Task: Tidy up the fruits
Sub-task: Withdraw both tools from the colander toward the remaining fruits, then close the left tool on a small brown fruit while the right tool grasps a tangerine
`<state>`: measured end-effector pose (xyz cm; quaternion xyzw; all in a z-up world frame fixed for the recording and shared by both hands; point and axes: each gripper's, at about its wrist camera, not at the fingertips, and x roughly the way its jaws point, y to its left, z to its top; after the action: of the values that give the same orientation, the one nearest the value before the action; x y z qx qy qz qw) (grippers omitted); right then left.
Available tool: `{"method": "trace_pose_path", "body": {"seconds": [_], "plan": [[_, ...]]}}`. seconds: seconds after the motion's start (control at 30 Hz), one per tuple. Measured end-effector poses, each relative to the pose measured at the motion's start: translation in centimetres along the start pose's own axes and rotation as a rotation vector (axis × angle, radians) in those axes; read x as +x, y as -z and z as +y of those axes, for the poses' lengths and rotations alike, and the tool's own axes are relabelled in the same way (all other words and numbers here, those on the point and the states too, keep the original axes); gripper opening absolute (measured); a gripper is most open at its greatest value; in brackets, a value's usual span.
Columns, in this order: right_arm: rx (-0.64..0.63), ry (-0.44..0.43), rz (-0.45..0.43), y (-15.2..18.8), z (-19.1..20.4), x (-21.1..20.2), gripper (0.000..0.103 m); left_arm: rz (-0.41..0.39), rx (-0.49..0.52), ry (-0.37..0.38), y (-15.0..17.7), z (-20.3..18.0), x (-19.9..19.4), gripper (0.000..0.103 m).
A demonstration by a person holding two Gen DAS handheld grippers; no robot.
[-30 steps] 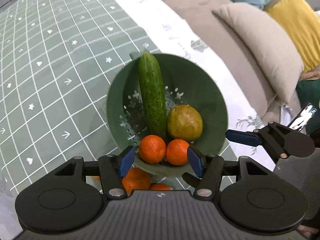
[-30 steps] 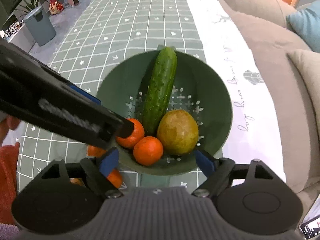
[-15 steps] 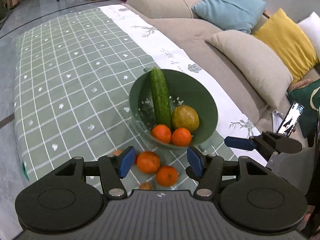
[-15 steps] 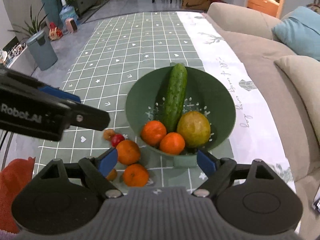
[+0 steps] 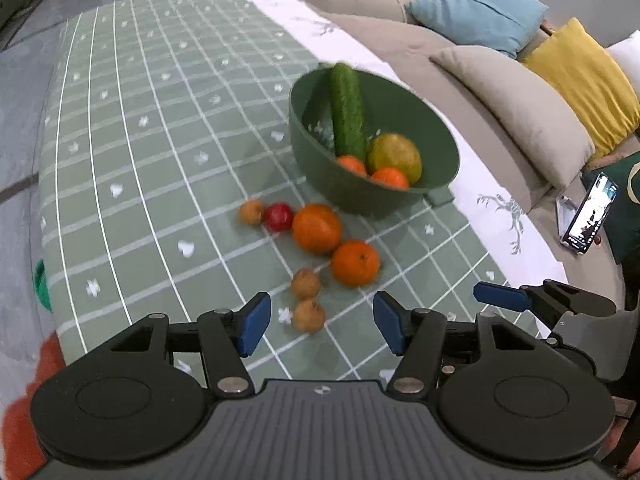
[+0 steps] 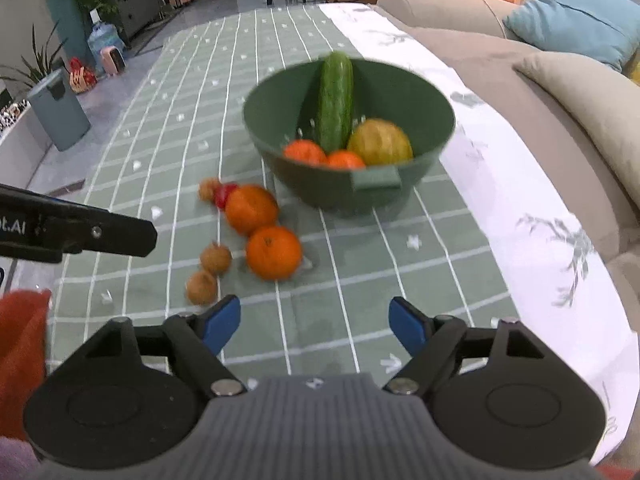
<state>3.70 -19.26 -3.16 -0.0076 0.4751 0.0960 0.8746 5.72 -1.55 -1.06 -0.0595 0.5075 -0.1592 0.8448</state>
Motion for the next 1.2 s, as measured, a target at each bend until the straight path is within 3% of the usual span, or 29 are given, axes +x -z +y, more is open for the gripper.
{"method": "trace_pose_path", "body": {"seconds": [0.33, 0.6, 0.73, 1.03, 1.2], "plan": [[-0.035, -0.019, 0.022, 1.7, -0.2, 1.7, 0.076, 0.048, -0.02, -0.012, 1.9, 0.4, 2.9, 0.068], [-0.088, -0.038, 0.019, 1.6, 0.2, 2.7, 0.061, 0.097, -0.033, -0.035, 1.7, 0.2, 5.3, 0.063], [-0.1, -0.049, 0.02, 1.5, 0.2, 3.2, 0.054, 0.109, -0.031, -0.054, 1.3, 0.1, 6.4, 0.056], [-0.131, -0.077, -0.01, 0.6, 0.4, 3.9, 0.05, 0.131, -0.019, -0.047, 0.8, 0.3, 7.5, 0.03], [-0.208, -0.073, -0.028, -0.1, 1.5, 4.5, 0.05, 0.141, -0.059, -0.016, 0.7, 1.0, 7.1, 0.028]]}}
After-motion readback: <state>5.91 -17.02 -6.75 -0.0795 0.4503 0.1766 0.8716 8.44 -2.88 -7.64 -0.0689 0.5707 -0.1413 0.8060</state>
